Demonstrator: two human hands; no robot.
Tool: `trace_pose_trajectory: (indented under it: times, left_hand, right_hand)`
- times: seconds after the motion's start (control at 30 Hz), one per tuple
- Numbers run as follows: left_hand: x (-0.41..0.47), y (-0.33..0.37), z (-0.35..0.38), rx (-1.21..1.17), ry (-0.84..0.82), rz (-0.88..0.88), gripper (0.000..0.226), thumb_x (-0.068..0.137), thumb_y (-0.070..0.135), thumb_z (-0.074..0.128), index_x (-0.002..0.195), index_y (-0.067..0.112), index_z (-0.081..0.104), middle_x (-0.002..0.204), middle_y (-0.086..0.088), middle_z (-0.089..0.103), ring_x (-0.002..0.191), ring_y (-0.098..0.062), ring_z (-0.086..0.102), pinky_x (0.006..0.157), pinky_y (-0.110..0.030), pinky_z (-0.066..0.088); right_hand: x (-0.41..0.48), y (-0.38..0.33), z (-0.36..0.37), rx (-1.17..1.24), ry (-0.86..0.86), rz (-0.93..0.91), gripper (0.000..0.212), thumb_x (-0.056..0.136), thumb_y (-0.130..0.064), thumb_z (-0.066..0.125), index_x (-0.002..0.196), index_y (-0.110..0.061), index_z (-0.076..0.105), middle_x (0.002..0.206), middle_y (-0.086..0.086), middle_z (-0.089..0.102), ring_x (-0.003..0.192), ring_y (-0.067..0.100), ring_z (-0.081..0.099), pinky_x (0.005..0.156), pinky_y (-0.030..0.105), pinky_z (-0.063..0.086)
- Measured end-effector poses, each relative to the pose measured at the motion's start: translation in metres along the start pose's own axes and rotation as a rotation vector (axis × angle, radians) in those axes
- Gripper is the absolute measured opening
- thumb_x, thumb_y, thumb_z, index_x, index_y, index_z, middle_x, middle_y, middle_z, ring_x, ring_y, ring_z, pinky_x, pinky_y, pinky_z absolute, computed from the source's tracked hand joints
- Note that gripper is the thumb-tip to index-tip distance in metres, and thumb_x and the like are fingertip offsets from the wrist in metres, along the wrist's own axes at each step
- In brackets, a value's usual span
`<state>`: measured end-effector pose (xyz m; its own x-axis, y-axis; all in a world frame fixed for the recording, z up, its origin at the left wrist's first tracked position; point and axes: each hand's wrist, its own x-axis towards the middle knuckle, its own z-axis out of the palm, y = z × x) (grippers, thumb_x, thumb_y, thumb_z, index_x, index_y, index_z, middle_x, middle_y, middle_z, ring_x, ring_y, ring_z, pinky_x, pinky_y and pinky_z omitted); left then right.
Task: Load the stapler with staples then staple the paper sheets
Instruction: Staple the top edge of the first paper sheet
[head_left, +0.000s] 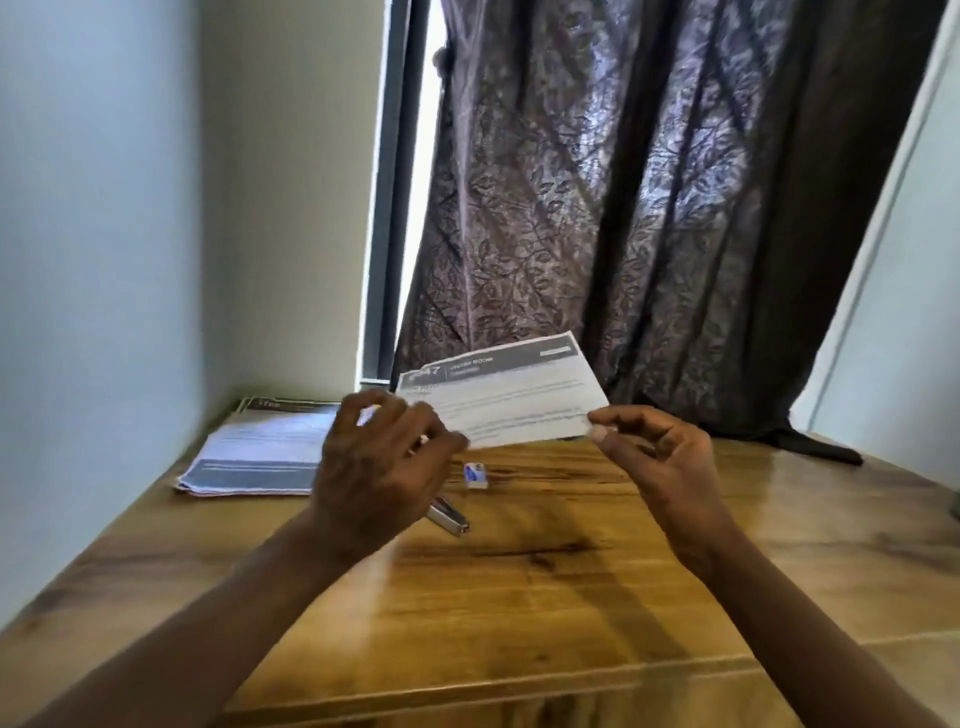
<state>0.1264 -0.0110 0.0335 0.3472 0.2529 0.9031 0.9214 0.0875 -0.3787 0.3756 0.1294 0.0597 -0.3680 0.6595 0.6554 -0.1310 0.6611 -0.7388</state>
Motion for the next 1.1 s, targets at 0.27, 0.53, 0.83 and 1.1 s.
trace_pose_trajectory:
  times: [0.27,0.53,0.83,1.1]
  left_hand:
    - [0.012,0.075,0.049,-0.262,-0.367,0.298,0.011,0.092,0.024,0.061,0.093,0.02,0.071,0.091,-0.006,0.065,0.075,-0.023,0.065,0.051,-0.035,0.049]
    - [0.0,0.093,0.063,-0.557,-0.75,0.176,0.027,0.097,0.036,0.048,0.117,0.037,0.065,0.125,0.012,0.063,0.107,-0.011,0.064,0.073,-0.036,0.056]
    - [0.005,0.088,0.064,-0.746,-0.902,-0.027,0.03,0.094,0.049,0.054,0.117,0.037,0.069,0.119,0.021,0.069,0.108,0.003,0.062,0.09,-0.033,0.055]
    - [0.017,0.113,0.105,-0.702,-1.094,-0.166,0.071,0.091,0.072,0.043,0.152,0.036,0.037,0.157,0.014,0.043,0.14,-0.006,0.042,0.117,-0.036,0.037]
  right_hand:
    - [-0.042,0.054,-0.065,-0.216,0.172,0.204,0.027,0.09,0.0,0.071,0.108,-0.02,0.072,0.102,-0.002,0.075,0.094,0.02,0.071,0.085,0.045,0.061]
    - [-0.048,0.084,-0.084,-0.7,-0.074,0.211,0.027,0.09,-0.023,0.072,0.115,-0.032,0.067,0.117,-0.012,0.061,0.102,0.006,0.06,0.079,0.02,0.045]
    - [-0.013,0.104,-0.037,-0.849,-0.54,0.232,0.054,0.099,-0.054,0.049,0.145,-0.026,0.049,0.151,-0.005,0.047,0.136,0.015,0.045,0.114,0.044,0.036]
    - [-0.012,0.118,-0.027,-1.003,-0.644,0.249,0.057,0.107,-0.05,0.026,0.159,-0.028,0.025,0.168,-0.004,0.019,0.156,0.015,0.011,0.125,0.04,0.01]
